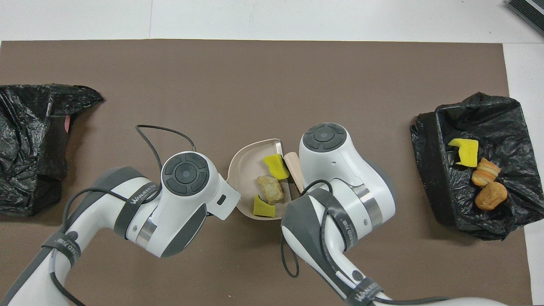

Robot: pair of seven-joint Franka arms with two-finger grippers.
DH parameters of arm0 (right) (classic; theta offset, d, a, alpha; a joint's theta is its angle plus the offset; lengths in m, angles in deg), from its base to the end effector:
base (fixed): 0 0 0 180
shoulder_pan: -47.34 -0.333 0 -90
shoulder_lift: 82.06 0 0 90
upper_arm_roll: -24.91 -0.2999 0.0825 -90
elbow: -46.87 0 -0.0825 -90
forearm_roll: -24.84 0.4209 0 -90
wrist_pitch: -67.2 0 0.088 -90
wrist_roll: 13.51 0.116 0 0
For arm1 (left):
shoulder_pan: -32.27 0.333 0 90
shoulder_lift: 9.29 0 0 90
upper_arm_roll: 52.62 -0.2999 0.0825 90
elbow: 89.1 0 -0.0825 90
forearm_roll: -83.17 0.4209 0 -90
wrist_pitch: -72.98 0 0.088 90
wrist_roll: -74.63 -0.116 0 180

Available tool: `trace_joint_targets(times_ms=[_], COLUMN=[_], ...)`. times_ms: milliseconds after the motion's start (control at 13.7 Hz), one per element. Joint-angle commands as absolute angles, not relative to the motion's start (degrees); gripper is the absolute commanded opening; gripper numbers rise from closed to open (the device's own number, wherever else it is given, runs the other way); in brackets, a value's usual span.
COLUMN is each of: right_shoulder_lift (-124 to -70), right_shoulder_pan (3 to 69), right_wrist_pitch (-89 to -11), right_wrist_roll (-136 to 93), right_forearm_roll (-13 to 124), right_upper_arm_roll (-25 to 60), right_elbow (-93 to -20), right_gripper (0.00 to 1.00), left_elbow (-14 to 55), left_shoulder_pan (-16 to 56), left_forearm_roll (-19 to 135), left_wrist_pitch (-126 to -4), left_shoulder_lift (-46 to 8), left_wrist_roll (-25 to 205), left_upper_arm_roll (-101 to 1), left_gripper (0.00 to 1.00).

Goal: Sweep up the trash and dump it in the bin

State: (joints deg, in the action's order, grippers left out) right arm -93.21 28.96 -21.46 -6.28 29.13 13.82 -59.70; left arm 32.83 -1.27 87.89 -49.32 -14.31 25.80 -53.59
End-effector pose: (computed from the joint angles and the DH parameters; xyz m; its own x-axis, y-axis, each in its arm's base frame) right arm 0.4937 0.2862 0.3470 0.8058 0.3306 -0.4913 0.3572 -0.9331 -0.0419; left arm 0.4850 -0.3048 0.3149 0.1015 -0.9893 -0.1050 -0.9944 -0.1040 0.0179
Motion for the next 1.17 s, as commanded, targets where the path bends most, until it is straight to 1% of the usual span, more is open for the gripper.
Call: trace_joint_targets(times_ms=[0, 73, 219, 364, 437, 583, 656, 729, 947, 1093], right_shoulder_lift=[-89.3, -88.1, -85.5, -81.6, -79.1, -73.6, -71.7, -70.5, -70.1, -72.1], right_shoulder_pan=[31.7, 32.5, 36.5, 39.2, 39.3, 39.4, 40.0, 41.0, 41.3, 40.7], right_wrist_pitch=[-18.2, -16.1, -12.7, -13.4, -15.5, -23.4, -26.1, -26.8, -27.0, -29.1], right_wrist_roll=[-6.9, -6.4, -3.9, -3.0, -3.0, -2.8, -3.3, -3.6, -4.5, -3.7], right_forearm_roll=[31.2, 31.0, 30.0, 28.6, 27.3, 26.5, 26.6, 26.6, 26.6, 27.6], right_upper_arm_roll=[13.9, 14.0, 14.1, 14.1, 14.1, 14.1, 14.0, 14.0, 14.0, 13.8], right_elbow=[-60.4, -60.9, -62.7, -68.2, -72.5, -81.8, -85.4, -87.1, -88.0, -88.0], right_gripper=[0.00, 0.00, 0.00, 0.00, 0.00, 0.00, 0.00, 0.00, 0.00, 0.00], left_elbow=[34.9, 34.9, 34.6, 34.7, 34.8, 34.9, 34.8, 34.9, 35.2, 35.3], left_shoulder_pan=[-0.3, -0.3, -0.2, -0.2, -0.2, -0.3, -0.7, -1.0, -1.3, -2.0], left_forearm_roll=[87.7, 87.7, 87.6, 87.5, 87.5, 87.5, 87.5, 87.5, 87.5, 87.5], left_wrist_pitch=[-50.9, -51.0, -51.2, -51.1, -51.0, -50.7, -50.6, -50.2, -48.6, -48.6], left_shoulder_lift=[-12.8, -12.8, -13.1, -13.0, -12.9, -12.8, -12.8, -12.5, -12.2, -12.1], left_wrist_roll=[22.9, 22.5, 19.5, 17.3, 17.2, 17.5, 17.5, 17.7, 17.6, 18.0], left_upper_arm_roll=[-53.6, -53.6, -53.7, -53.7, -53.8, -53.7, -53.7, -53.7, -53.5, -53.5], left_gripper=[0.00, 0.00, 0.00, 0.00, 0.00, 0.00, 0.00, 0.00, 0.00, 0.00])
